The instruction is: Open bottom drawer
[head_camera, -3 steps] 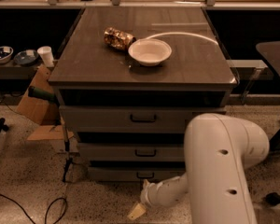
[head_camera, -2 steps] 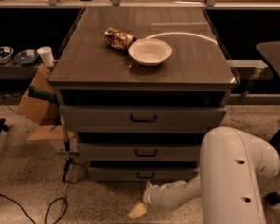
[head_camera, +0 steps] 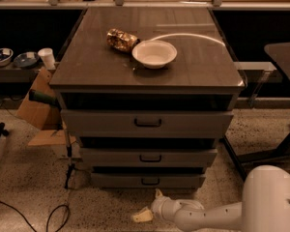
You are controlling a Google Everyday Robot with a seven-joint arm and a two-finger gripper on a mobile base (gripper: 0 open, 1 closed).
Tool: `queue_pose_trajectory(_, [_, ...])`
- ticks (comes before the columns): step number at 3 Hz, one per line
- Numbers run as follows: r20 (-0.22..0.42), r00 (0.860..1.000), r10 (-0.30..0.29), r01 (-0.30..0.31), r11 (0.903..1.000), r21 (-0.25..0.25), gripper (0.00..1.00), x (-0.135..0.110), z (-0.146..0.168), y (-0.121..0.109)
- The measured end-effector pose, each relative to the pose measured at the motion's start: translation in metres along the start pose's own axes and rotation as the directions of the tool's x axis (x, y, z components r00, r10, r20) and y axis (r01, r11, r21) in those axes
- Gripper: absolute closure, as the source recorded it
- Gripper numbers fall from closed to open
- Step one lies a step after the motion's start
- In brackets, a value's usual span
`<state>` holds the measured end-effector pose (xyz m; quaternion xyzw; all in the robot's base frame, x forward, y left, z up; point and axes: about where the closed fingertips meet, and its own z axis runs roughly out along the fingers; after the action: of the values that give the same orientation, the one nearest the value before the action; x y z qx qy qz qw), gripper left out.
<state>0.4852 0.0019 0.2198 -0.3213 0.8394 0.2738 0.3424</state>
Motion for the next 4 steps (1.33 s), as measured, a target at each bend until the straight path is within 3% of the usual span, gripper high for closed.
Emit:
queue_pose_trajectory(1, [0.105, 0.994, 0.029, -0.032, 0.999, 0.031, 0.18, -0.012, -0.015, -0.014])
queue_pose_trajectory(4, [0.264, 0.962, 0.074, -0.103, 0.9902, 0.095, 0.88, -0.036, -0.03, -0.062])
